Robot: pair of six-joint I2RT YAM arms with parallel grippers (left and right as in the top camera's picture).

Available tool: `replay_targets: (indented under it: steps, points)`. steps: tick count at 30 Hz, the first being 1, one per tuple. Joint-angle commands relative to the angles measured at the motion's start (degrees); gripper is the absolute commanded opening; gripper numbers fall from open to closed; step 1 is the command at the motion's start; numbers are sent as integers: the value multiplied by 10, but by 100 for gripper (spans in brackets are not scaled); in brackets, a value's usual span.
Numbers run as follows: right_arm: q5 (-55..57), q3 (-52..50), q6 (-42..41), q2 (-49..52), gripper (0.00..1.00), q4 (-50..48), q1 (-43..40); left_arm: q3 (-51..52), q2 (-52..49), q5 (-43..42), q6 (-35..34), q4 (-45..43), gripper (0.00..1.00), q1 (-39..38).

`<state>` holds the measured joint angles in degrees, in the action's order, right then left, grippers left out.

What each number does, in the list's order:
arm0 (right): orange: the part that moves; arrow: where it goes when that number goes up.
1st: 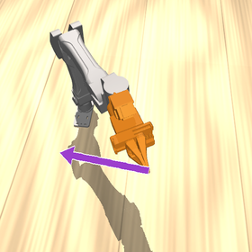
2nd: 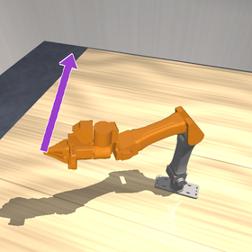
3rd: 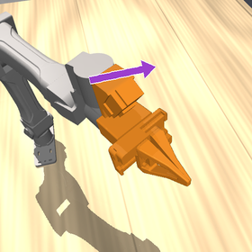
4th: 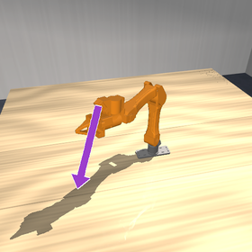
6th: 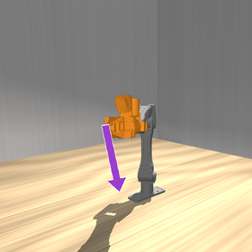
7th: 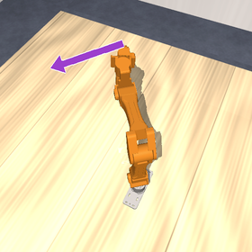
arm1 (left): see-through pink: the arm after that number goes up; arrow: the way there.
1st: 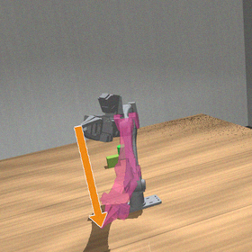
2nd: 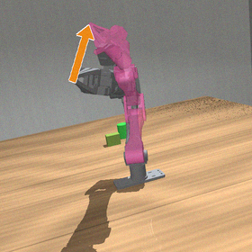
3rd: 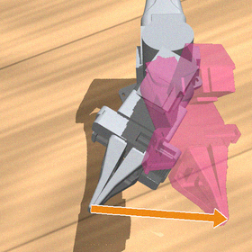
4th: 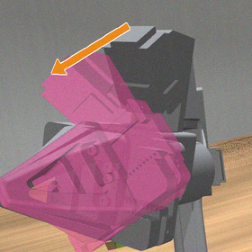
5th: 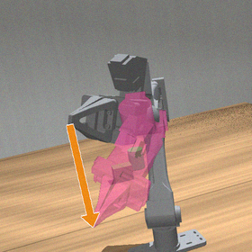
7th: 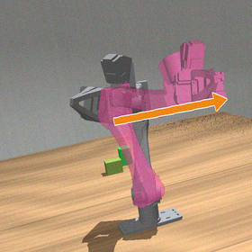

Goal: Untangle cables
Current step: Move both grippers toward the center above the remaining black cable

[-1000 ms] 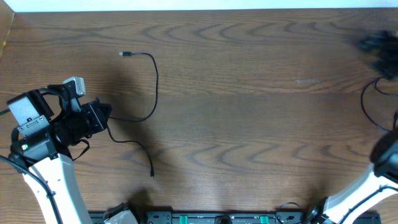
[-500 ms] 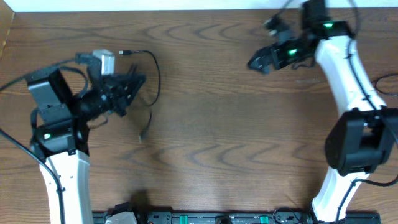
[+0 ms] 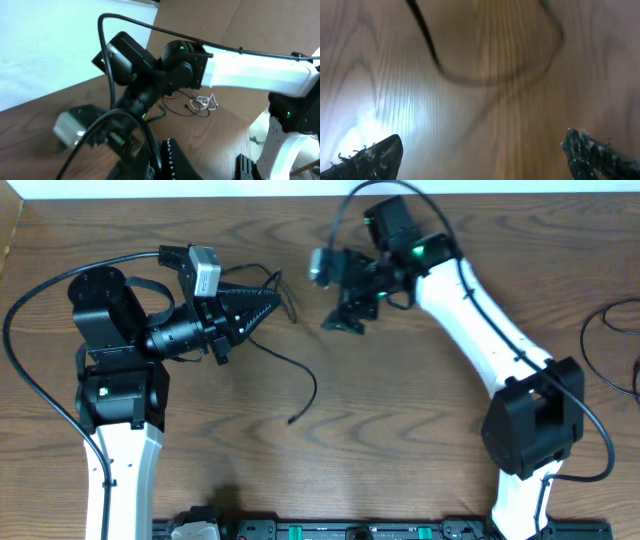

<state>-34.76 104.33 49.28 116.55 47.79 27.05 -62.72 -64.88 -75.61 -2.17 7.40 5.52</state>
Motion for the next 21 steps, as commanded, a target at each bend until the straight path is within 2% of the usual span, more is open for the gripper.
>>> replay_targets:
  steps: [1, 6, 9, 21]
  points:
    - [-95, 1, 57, 0, 99, -26, 16, -5, 1, -15, -12, -4, 7, -1]
    - [-283, 1, 125, 0, 99, -32, 23, -5, 1, -15, -17, -4, 7, -1]
    - [-353, 0, 156, 0, 99, -32, 23, -5, 1, -15, -25, -4, 7, -1]
    - [-398, 0, 177, 0, 99, -33, 31, -5, 1, -15, -25, -4, 8, -1]
